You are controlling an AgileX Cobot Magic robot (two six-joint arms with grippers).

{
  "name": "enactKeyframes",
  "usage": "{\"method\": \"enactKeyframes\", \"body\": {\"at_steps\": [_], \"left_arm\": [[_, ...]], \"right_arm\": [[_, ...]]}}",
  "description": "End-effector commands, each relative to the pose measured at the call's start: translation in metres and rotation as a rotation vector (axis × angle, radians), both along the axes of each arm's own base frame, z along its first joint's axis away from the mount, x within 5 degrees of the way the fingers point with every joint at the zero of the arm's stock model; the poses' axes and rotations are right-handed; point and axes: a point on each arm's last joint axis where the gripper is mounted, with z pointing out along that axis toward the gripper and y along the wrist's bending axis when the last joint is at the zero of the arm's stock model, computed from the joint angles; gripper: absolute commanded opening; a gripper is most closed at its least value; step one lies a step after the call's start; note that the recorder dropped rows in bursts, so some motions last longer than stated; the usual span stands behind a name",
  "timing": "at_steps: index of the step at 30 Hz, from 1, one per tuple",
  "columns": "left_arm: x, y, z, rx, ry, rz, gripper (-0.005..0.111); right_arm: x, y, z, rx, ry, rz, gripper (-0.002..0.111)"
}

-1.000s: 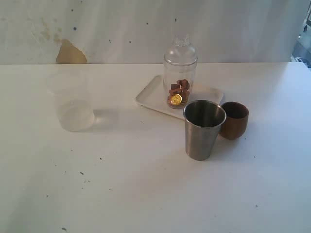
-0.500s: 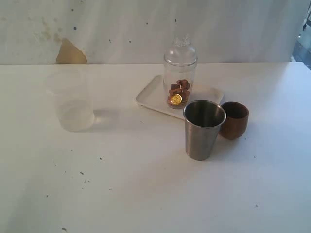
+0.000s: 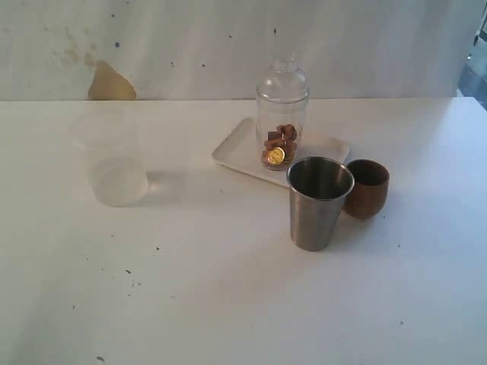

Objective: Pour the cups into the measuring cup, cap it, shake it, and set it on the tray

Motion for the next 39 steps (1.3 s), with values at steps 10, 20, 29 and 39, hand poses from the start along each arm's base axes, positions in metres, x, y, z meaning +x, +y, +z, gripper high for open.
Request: {"method": "enactKeyframes", "body": {"at_steps": [10, 20, 29, 39], "left_arm": [[0.0, 0.0, -0.001, -0.002, -0.01, 0.005, 0.001], [0.0, 0.0, -0.001, -0.002, -0.01, 0.005, 0.001], [0.0, 0.0, -0.001, -0.002, -0.01, 0.005, 0.001], [0.0, 0.0, -0.001, -0.002, -0.01, 0.005, 0.001]], "right_arm": [[-0.011, 0.0, -0.027, 0.01, -0.024, -0.123, 0.0], [0.004, -0.007, -0.06, 0.044, 0.007, -0.454, 0.0], [0.035, -0.014, -0.092, 0.139, 0.086, -0.612, 0.0], [0.08, -0.015, -0.176, 0.031, 0.209, -0.673, 0.0]]}}
